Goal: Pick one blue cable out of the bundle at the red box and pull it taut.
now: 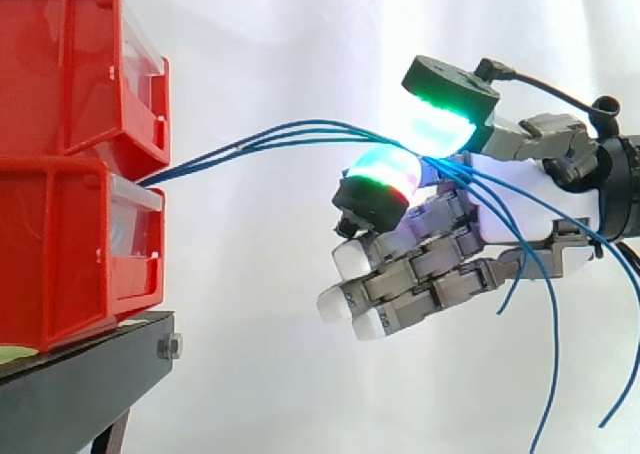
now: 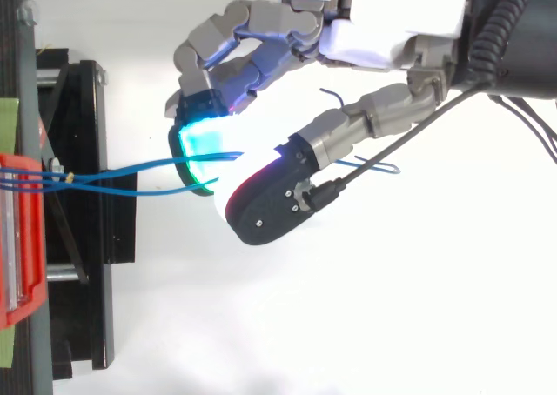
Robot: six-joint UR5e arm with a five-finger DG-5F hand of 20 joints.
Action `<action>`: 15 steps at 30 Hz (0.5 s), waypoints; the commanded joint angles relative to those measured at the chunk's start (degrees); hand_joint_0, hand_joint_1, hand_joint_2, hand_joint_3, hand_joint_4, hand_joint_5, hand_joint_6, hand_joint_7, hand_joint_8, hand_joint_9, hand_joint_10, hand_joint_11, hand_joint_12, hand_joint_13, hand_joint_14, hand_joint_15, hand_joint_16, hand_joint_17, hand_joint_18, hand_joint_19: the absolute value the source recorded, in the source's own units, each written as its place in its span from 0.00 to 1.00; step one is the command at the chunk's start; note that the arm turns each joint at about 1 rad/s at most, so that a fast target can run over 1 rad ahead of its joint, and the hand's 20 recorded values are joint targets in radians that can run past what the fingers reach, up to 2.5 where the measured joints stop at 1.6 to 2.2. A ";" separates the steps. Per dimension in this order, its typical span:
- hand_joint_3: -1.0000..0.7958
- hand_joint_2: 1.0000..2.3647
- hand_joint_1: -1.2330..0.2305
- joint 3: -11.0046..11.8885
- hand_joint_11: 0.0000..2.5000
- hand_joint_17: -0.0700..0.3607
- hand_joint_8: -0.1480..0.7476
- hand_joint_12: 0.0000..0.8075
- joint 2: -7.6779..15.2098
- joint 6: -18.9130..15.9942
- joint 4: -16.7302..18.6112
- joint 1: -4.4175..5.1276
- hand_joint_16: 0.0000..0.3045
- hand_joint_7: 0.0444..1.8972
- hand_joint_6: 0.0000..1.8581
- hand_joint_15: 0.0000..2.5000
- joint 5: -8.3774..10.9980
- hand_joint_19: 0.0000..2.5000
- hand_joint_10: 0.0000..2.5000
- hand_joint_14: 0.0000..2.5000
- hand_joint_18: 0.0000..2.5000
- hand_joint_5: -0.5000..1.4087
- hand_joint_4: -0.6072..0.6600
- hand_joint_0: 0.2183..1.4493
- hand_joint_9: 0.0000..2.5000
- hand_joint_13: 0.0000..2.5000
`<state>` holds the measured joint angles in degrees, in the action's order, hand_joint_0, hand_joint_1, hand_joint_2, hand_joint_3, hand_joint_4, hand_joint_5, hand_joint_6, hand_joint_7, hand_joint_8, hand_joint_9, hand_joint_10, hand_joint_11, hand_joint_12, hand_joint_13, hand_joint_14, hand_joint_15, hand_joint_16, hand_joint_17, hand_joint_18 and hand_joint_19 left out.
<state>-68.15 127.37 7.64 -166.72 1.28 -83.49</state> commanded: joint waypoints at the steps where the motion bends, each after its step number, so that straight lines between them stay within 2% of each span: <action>1: 0.33 0.01 0.32 -0.05 0.14 0.43 0.41 0.41 -0.02 0.00 0.00 -0.05 0.17 0.66 0.46 0.10 0.00 0.09 0.00 0.00 0.16 0.22 0.56 0.33 0.39 0.22; 4: 0.39 0.01 0.26 0.04 0.16 0.43 0.45 0.43 -0.02 0.00 0.00 0.04 0.17 0.63 0.47 0.10 0.00 0.09 0.00 0.00 0.17 0.21 0.59 0.34 0.37 0.22; 6: 0.42 0.01 0.23 -0.05 0.16 0.44 0.46 0.43 -0.02 0.00 0.00 0.04 0.17 0.65 0.47 0.10 0.00 0.08 0.00 0.00 0.18 0.20 0.59 0.35 0.36 0.22; 8: 0.41 0.01 0.23 -0.05 0.16 0.44 0.45 0.43 0.07 0.00 -0.09 -0.05 0.17 0.63 0.47 0.10 0.00 0.09 0.00 0.00 0.18 0.20 0.59 0.35 0.36 0.22; 9: 0.40 0.01 0.24 -0.05 0.15 0.44 0.43 0.43 -0.02 0.00 -0.09 0.04 0.17 0.62 0.47 0.10 0.00 0.09 0.00 0.00 0.18 0.20 0.60 0.34 0.37 0.22; 10: 0.35 0.01 0.27 -0.05 0.14 0.44 0.40 0.42 -0.02 0.00 -0.09 0.04 0.17 0.67 0.45 0.10 0.00 0.09 0.00 0.00 0.17 0.21 0.62 0.32 0.38 0.22; 11: 0.33 0.01 0.30 -0.05 0.14 0.44 0.39 0.42 -0.02 0.00 -0.09 0.04 0.17 0.67 0.45 0.10 0.00 0.09 0.00 0.00 0.17 0.22 0.61 0.31 0.39 0.22; 15: 0.34 0.01 0.34 0.04 0.12 0.43 0.37 0.41 -0.02 0.00 0.00 0.04 0.17 0.65 0.43 0.09 0.00 0.10 0.00 0.00 0.17 0.24 0.57 0.30 0.42 0.22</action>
<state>-68.19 127.39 7.65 -166.78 1.31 -83.49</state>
